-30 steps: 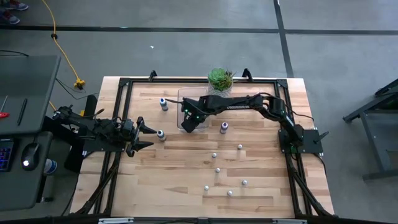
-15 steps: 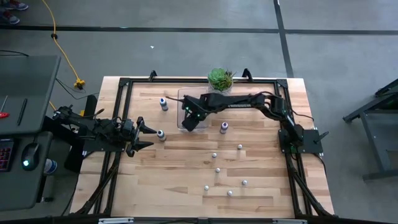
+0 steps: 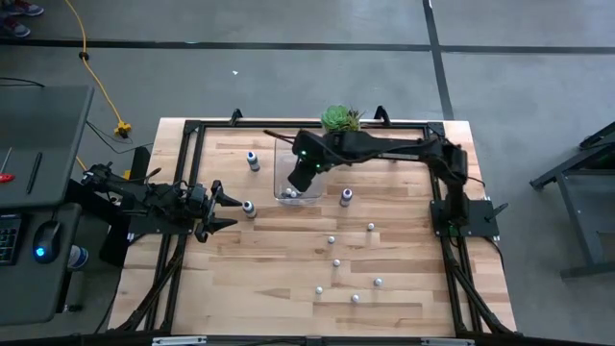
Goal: Pick & Place food coloring
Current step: Put the small red food coloring bottle into the transparent bin
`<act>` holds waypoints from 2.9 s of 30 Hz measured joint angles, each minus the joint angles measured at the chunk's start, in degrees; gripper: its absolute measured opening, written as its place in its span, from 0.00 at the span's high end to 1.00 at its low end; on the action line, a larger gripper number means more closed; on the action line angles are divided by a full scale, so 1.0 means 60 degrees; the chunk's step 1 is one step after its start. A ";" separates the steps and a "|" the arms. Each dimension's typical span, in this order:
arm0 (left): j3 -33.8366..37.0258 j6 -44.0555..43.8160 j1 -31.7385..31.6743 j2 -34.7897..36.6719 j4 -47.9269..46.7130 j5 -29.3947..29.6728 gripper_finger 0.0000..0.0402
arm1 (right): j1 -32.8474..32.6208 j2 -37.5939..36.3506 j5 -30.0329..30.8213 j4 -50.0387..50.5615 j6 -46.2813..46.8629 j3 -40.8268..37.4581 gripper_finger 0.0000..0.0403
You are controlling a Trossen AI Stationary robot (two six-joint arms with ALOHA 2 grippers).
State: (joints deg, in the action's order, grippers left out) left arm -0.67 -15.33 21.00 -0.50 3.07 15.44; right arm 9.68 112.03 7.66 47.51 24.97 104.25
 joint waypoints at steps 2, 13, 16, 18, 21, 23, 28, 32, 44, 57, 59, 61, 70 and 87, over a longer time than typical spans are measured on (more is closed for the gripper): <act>0.0000 0.0000 -0.0001 0.0002 0.0000 0.0000 0.32 | -0.0187 -0.0307 -0.0019 0.0106 -0.0285 0.0010 0.71; 0.0000 0.0000 0.0002 0.0002 0.0000 0.0000 0.32 | -0.1447 -0.1129 -0.1513 0.1207 -0.1743 0.0005 0.71; 0.0000 0.0000 0.0001 0.0001 -0.0003 0.0002 0.32 | -0.1916 -0.1267 -0.2215 0.1725 -0.2557 -0.0012 0.71; 0.0000 0.0000 0.0000 0.0001 0.0000 0.0002 0.32 | -0.2230 -0.1353 -0.2686 0.2151 -0.3122 -0.0022 0.71; 0.0000 0.0000 -0.0001 0.0000 0.0000 0.0000 0.32 | -0.2705 -0.1463 -0.3357 0.2842 -0.3893 -0.0030 0.71; 0.0000 0.0000 -0.0001 0.0002 0.0000 0.0000 0.32 | -0.3021 -0.1487 -0.3565 0.3297 -0.4167 -0.0029 0.71; 0.0000 0.0000 0.0000 0.0001 0.0000 0.0003 0.32 | -0.3958 -0.1491 -0.3409 0.3931 -0.3681 -0.0030 0.71; 0.0000 0.0000 0.0000 0.0000 0.0000 0.0002 0.32 | -0.4813 -0.1491 -0.2802 0.4167 -0.2034 -0.0030 0.71; 0.0000 0.0000 0.0002 0.0001 0.0000 0.0000 0.32 | -0.6848 -0.1143 -0.1880 0.4466 0.4999 -0.0027 0.71; 0.0000 0.0000 -0.0001 0.0001 0.0000 0.0001 0.32 | -0.7538 0.0481 -0.1843 0.3854 0.7847 -0.0027 0.71; 0.0000 0.0000 -0.0001 -0.0001 0.0000 0.0000 0.32 | -0.7527 0.0700 -0.1811 0.3847 0.8059 -0.0027 0.71; 0.0000 0.0000 -0.0001 0.0002 0.0000 0.0004 0.32 | -0.7505 0.0863 -0.1710 0.3741 0.8105 -0.0027 0.71; 0.0000 0.0000 -0.0001 -0.0001 0.0000 0.0002 0.32 | -0.7472 0.1370 -0.1493 0.3257 0.8126 -0.0016 0.71; 0.0000 0.0000 0.0002 -0.0001 0.0000 0.0003 0.32 | -0.7509 0.1471 -0.2163 0.3156 0.9347 -0.0717 0.47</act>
State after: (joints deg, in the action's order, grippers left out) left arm -0.67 -15.33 21.01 -0.51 3.07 15.46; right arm -35.38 120.86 -5.32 66.44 81.05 99.95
